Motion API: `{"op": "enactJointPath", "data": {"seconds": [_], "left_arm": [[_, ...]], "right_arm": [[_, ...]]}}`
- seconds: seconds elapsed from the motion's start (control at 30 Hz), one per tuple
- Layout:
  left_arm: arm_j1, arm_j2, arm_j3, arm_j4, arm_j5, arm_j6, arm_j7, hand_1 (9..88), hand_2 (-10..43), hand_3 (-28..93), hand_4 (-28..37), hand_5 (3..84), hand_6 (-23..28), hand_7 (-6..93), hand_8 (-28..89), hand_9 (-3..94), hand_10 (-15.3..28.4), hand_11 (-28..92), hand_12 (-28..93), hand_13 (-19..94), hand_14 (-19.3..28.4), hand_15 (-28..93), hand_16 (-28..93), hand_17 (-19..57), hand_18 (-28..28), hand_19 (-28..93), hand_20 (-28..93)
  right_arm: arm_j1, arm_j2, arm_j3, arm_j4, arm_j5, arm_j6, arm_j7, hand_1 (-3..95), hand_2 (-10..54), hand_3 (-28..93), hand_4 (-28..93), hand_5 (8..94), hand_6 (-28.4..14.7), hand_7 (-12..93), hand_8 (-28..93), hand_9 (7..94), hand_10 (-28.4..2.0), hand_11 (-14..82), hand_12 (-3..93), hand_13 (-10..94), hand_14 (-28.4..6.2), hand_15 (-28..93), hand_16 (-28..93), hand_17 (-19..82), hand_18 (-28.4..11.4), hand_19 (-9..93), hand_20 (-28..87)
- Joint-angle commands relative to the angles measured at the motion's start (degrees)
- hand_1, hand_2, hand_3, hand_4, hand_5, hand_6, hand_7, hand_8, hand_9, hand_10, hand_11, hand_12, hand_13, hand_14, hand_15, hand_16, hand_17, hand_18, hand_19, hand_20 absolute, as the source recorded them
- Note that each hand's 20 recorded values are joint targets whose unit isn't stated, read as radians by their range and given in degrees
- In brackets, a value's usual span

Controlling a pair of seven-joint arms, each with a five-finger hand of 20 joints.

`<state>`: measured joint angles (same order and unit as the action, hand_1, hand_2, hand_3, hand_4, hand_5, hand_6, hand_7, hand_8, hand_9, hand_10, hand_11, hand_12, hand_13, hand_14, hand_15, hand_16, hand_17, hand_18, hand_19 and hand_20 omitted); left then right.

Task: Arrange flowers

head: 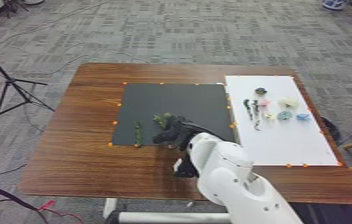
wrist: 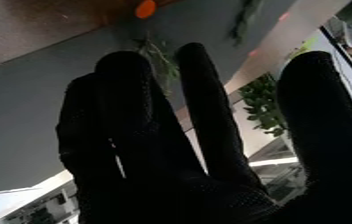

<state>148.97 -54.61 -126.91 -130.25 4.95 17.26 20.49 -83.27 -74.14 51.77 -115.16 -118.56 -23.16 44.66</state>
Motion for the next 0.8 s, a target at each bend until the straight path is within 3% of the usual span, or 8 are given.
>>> {"op": "enactJointPath", "data": {"seconds": [0.03, 0.17, 0.3, 0.5, 0.63, 0.8], "left_arm": [[0.52, -0.44, -0.29, -0.08, -0.30, -0.29, 0.39, 22.8, 16.4, 69, -28.3, 35.9, 6.1, 7.3, -7, 28.5, 12.8, 10, 11, 20, 13.7, 21, -3, -4.9, 11.6, 22, 10], [0.80, -0.88, -0.23, -0.32, -0.70, -0.25, 0.93, 22.8, 16.4, 69, -28.3, 35.7, 6.8, 7.0, -7, 28.5, 12.9, 10, 11, 20, 13.8, 21, -3, -4.9, 11.6, 22, 11], [1.37, -1.37, -0.45, -0.64, -0.75, -0.39, 1.47, 22.5, 16.6, 69, -28.3, 35.6, 7.2, 6.7, -7, 28.6, 13.0, 10, 11, 20, 13.9, 21, -3, -4.9, 11.6, 22, 11], [2.17, -1.86, -0.55, -1.00, -0.94, -0.62, 1.74, 22.3, 16.6, 69, -28.3, 35.6, 7.5, 6.2, -7, 28.6, 13.1, 10, 11, 20, 13.9, 21, -3, -5.0, 11.7, 22, 11], [3.25, -2.12, -0.72, -1.54, -1.51, 0.60, 2.52, 22.3, 16.6, 69, -28.3, 35.6, 7.6, 6.4, -6, 28.6, 13.1, 10, 11, 20, 13.9, 21, -3, -5.0, 11.7, 22, 11], [2.97, -2.02, 0.15, -1.61, -1.65, 0.48, 2.56, 22.2, 16.7, 70, -28.3, 35.8, 7.7, 6.6, -7, 28.8, 13.2, 10, 11, 20, 13.9, 22, -3, -5.0, 11.8, 23, 11]], "right_arm": [[-0.35, 0.12, 0.77, -1.50, 0.68, -0.04, -0.84, 28.9, 0.1, 67, -17, 66.7, -6.2, 7, -11, 50.8, -28.4, 8.4, 15.6, 60, -19.4, 72, 20, 33, -28.4, 84, 32], [-1.44, 1.07, 3.10, -2.53, 0.14, 4.83, -1.84, 29.6, 0.9, 66, -17, 69.9, -6.3, 7, -11, 50.0, -28.4, 7.8, 14.9, 60, -19.3, 72, 20, 32, -28.4, 84, 31], [-0.63, 3.52, 5.41, -1.28, -4.99, 12.43, -1.33, 28.9, 1.1, 67, -17, 62.6, -10.1, 8, -9, 50.5, -28.4, 10.0, 15.6, 60, -19.3, 72, 19, 32, -28.4, 84, 31], [1.06, 6.99, 11.39, 0.76, -3.66, 11.73, 3.39, 30.5, 0.7, 69, -18, 61.5, -11.4, 8, -9, 57.3, -27.5, 14.0, 15.7, 63, -19.0, 72, 19, 33, -28.4, 86, 31], [2.14, 6.82, 14.19, 4.18, -3.90, 11.34, 5.77, 31.7, -0.6, 69, -18, 61.4, -11.7, 8, -9, 58.3, -27.2, 14.2, 15.7, 63, -18.9, 72, 20, 33, -28.4, 86, 31], [3.26, 7.78, 14.06, 7.96, -8.84, 12.85, 7.70, 34.6, -2.7, 69, -19, 62.3, -11.8, 8, -9, 60.0, -26.3, 14.6, 15.6, 65, -18.1, 72, 20, 34, -28.4, 87, 31]]}}
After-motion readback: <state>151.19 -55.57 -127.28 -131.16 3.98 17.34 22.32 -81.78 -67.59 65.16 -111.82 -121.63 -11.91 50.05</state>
